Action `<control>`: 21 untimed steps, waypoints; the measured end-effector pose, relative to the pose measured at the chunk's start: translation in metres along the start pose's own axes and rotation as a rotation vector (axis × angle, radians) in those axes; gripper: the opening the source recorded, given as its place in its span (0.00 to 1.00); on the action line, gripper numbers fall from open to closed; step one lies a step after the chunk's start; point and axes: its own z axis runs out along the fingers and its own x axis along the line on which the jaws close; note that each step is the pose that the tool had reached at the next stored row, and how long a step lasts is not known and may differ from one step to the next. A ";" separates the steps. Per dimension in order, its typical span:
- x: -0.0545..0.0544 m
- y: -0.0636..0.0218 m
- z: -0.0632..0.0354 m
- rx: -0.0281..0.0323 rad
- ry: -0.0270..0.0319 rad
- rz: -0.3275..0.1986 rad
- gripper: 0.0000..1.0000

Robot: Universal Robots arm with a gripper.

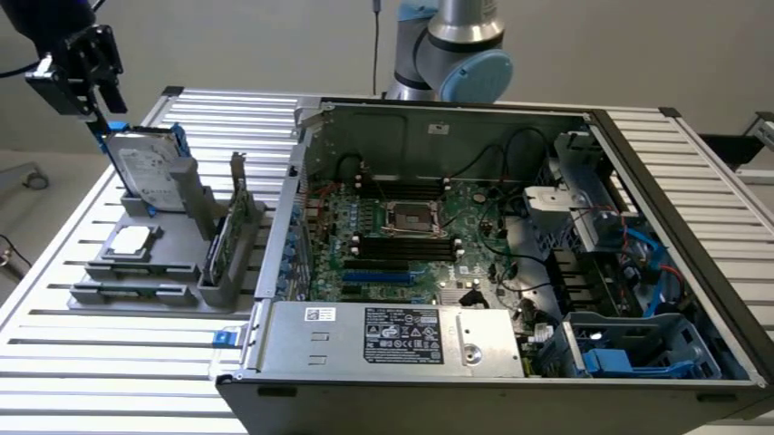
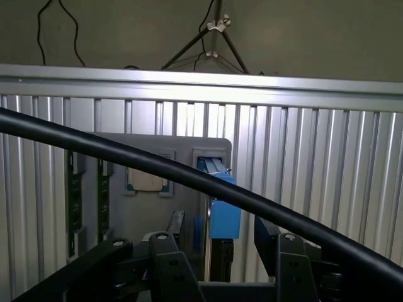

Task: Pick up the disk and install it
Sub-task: 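Pick up the disk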

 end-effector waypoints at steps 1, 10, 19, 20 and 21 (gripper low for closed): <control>0.000 0.0000 0.0018 0.0001 0.0004 0.000 0.56; 0.000 0.0000 0.0182 0.0000 0.0026 -0.001 0.56; 0.000 0.0000 0.0345 0.0000 0.0036 -0.001 0.56; 0.000 0.0000 0.0363 -0.0001 0.0038 -0.001 0.56; 0.000 0.0000 0.0382 -0.0001 0.0039 -0.001 0.56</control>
